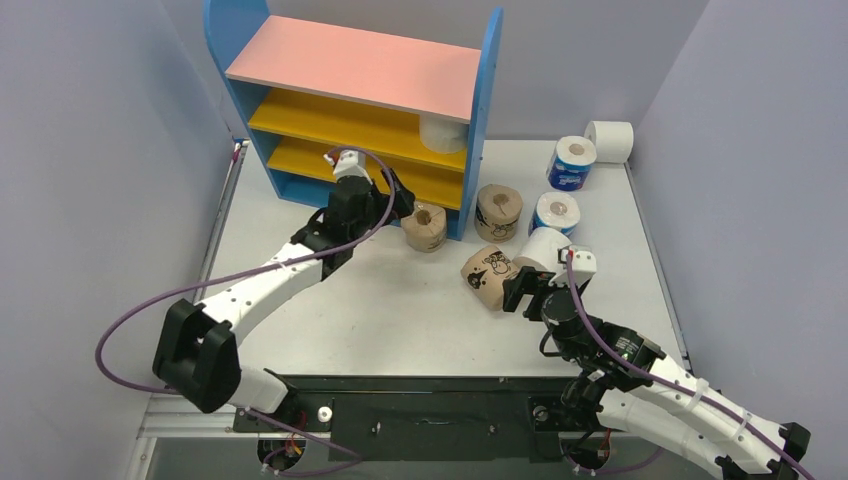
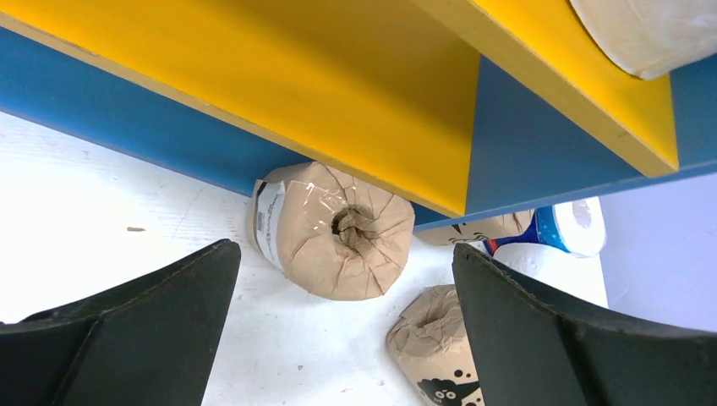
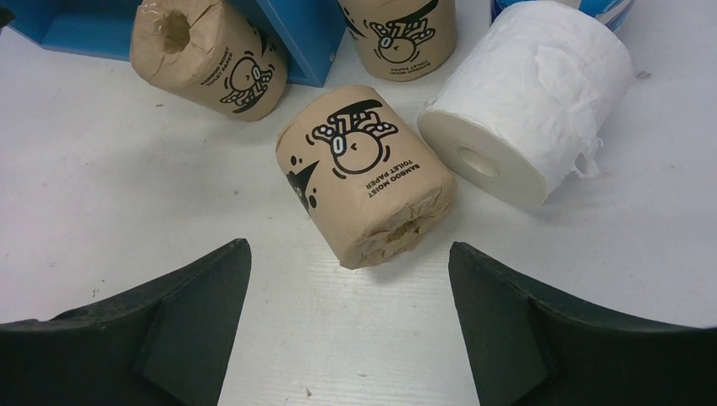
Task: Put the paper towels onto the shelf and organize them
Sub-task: Place the paper towel on the shelf.
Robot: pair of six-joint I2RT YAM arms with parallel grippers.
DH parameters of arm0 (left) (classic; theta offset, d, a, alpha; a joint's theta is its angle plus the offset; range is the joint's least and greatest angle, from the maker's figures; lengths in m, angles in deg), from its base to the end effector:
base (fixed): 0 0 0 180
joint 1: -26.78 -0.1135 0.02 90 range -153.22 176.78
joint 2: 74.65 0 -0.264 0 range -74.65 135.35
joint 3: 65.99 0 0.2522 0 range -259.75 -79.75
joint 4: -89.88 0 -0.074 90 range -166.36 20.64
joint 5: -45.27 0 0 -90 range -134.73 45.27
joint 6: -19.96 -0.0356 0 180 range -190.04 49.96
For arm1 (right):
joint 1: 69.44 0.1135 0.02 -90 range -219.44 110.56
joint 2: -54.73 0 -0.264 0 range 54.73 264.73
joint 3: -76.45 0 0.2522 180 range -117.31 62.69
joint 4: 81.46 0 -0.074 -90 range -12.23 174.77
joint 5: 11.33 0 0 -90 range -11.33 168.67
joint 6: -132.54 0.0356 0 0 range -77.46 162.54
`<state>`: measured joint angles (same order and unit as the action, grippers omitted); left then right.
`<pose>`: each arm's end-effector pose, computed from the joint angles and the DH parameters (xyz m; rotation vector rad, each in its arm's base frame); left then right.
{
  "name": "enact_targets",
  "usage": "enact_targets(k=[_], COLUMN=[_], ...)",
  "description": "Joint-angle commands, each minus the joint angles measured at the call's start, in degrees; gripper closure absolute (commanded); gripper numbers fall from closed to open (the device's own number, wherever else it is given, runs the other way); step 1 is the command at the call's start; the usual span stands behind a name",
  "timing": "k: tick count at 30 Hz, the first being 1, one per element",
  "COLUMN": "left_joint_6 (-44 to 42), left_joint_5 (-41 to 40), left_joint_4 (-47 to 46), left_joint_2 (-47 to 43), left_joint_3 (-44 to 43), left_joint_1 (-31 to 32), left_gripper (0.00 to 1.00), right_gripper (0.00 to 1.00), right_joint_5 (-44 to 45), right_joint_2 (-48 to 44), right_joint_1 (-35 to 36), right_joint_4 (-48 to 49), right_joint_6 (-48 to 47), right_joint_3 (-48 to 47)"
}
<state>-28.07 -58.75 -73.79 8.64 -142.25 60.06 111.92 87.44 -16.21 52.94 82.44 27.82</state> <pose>0.2882 -0.1789 0.3018 -0.3144 1.9928 -0.6112 0.0938 0.0929 0.2740 0.1122 2.0211 0.4321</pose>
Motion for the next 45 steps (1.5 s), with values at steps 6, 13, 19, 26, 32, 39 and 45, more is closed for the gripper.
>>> enact_targets(k=[6,13,19,26,32,39,45], left_joint_6=[-5.59,-10.91,-13.54,-17.17,-19.44,-19.19,-19.13], left_joint_5=[2.41,9.27,9.84,8.63,6.87,7.11,7.32], left_joint_4=[-22.51,-35.8,-49.28,-50.52,-51.32,-54.26,-56.05], left_joint_2=[-9.92,-10.02,-0.26,7.44,12.41,18.39,22.64], left_joint_3=[23.56,32.19,35.56,32.43,28.62,24.3,21.44], left_joint_1=[0.36,0.16,1.12,3.06,3.18,3.16,3.07], left_gripper=[0.04,0.0,0.08,0.1,0.11,0.12,0.15], right_gripper=[0.18,0.18,0.18,0.18,0.18,0.18,0.18], right_joint_5=[1.42,1.06,0.73,1.26,1.3,1.34,2.15], right_joint_2=[-2.42,-2.96,-3.81,-5.98,-5.98,-5.23,-5.32], right_joint_1=[-0.06,-0.06,-0.06,-0.06,-0.06,-0.09,-0.07], right_joint_4=[1.91,2.57,2.64,1.47,0.81,0.36,-0.04], right_joint_6=[-1.09,-1.5,-1.28,-1.22,-1.57,-1.59,-1.37], right_joint_3=[1.39,2.36,2.8,2.91,2.2,1.47,1.7])
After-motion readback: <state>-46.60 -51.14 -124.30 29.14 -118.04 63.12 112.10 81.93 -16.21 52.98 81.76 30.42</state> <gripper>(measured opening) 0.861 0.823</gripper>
